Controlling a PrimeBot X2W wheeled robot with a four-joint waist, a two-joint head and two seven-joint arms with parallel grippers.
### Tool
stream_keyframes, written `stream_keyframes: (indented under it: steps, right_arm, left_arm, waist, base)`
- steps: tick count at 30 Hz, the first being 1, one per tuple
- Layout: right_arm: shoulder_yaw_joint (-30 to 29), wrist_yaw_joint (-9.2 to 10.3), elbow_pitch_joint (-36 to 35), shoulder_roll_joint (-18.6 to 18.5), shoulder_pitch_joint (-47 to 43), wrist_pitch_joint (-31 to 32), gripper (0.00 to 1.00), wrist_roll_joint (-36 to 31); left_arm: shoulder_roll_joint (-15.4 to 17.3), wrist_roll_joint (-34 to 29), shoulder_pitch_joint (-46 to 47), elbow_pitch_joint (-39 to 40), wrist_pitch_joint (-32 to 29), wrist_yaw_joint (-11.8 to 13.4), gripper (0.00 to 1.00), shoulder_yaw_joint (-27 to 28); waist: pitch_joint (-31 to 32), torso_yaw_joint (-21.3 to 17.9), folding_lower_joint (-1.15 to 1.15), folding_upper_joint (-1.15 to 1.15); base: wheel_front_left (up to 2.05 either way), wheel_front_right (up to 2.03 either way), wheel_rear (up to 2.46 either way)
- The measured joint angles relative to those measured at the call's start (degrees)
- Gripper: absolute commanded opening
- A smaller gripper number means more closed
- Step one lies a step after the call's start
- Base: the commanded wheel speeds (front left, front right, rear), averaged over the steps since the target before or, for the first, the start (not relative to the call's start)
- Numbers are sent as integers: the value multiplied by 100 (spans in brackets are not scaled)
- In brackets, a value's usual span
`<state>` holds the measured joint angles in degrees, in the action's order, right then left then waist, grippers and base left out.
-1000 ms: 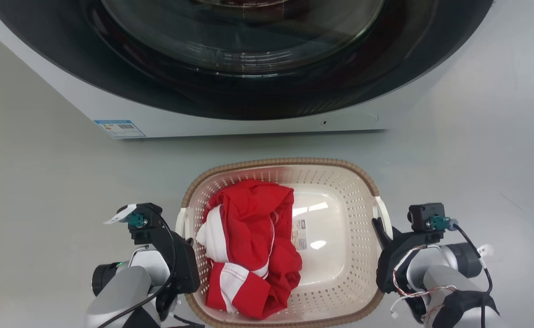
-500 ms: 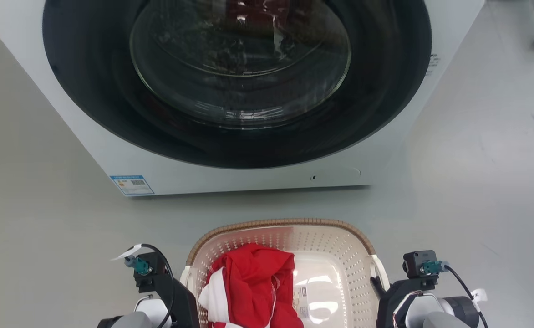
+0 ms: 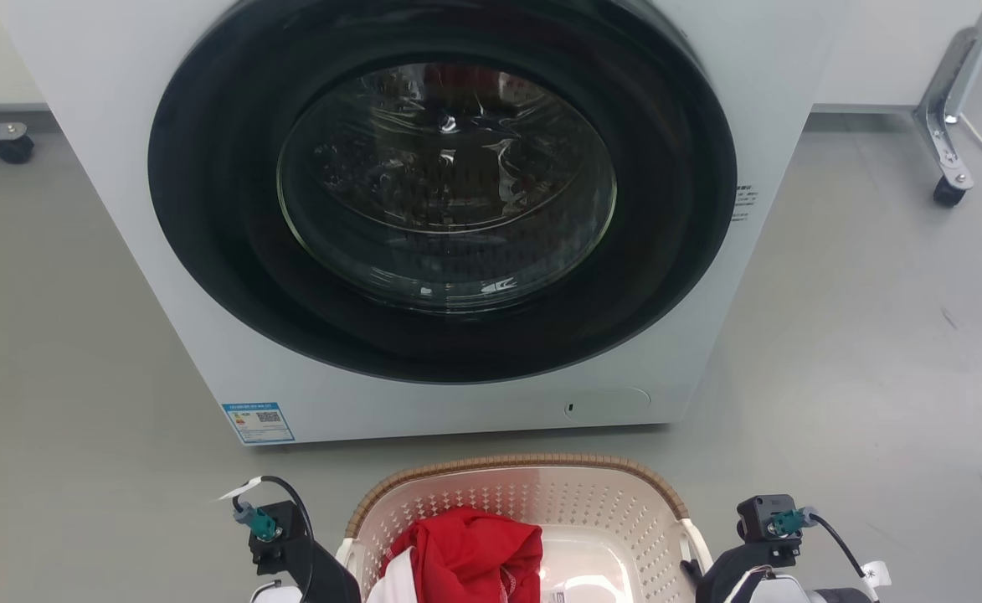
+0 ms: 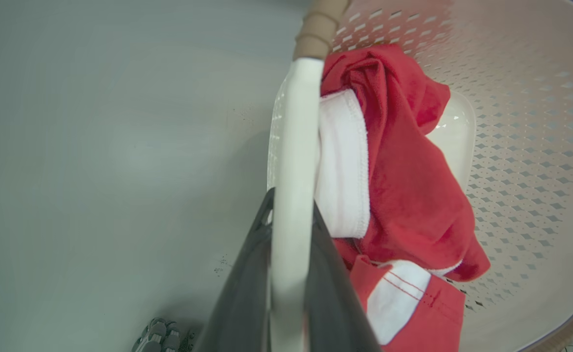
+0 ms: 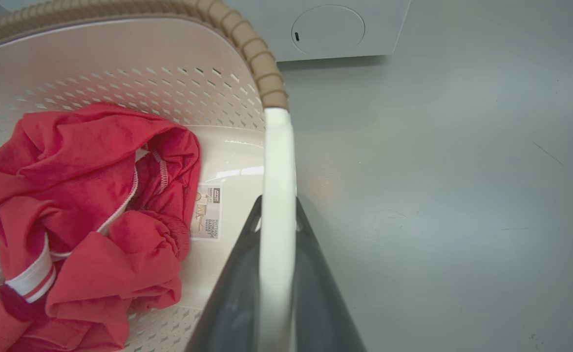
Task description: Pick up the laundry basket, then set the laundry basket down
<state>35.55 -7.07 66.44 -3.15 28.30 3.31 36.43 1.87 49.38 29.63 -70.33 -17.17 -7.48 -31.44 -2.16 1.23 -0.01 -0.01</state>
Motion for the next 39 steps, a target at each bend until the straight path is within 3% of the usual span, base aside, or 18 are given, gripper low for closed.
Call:
stream_keyframes:
  steps: [20, 39]
  right_arm:
    - [212, 0, 92, -1, -257, 779, 0, 502]
    - [309, 0, 133, -2, -316, 1072, 0, 802]
  left_arm:
    - [23, 377, -352, -1, -659, 42, 0, -134]
    - [38, 527, -428, -8, -872, 43, 0, -223]
  waist:
    - [472, -58, 1, 1]
    - [572, -58, 1, 2]
  base:
    - [0, 0, 0]
    - [0, 0, 0]
